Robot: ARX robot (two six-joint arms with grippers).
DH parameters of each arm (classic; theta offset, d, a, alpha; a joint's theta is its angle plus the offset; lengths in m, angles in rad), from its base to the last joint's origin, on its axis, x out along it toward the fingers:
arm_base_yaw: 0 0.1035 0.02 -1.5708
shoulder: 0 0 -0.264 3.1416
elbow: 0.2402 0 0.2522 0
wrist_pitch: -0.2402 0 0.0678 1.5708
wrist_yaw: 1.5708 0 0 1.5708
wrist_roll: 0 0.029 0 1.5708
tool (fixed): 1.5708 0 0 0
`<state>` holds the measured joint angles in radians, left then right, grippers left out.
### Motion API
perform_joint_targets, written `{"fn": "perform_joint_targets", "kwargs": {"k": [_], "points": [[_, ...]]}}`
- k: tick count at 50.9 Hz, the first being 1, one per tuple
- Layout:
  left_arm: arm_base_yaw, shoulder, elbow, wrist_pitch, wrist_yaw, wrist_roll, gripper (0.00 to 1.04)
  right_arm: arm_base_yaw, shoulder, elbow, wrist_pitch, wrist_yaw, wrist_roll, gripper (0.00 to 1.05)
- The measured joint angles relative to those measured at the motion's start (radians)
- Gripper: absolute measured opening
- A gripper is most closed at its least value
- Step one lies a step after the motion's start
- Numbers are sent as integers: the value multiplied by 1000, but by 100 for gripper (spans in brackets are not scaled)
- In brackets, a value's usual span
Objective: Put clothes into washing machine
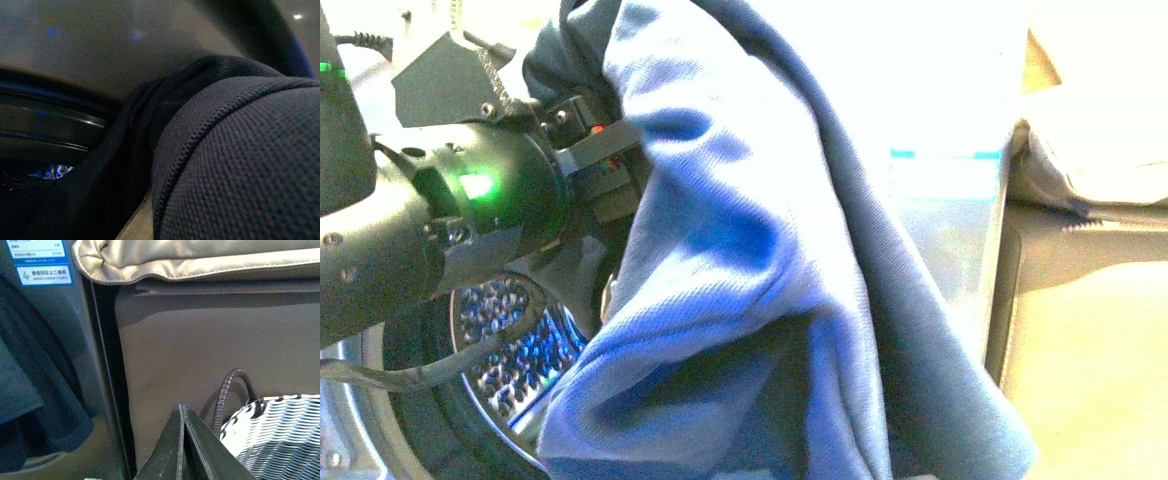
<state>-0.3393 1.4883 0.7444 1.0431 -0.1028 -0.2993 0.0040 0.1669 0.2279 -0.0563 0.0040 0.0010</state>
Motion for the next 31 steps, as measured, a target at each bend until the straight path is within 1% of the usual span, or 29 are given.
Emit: {"fn": "perform_joint_targets", "kwargs": {"k": [10,24,31], "points": [[33,39,-9,38,28,-16,8,-1,-39,-71,19,-2,0,2],[95,53,-36,64,113,-34,8,-1,-87,-136,38,-2,0,2],[127,39,-84,50,103,-39,8,-1,-103,-154,42,-2,0,2]]}}
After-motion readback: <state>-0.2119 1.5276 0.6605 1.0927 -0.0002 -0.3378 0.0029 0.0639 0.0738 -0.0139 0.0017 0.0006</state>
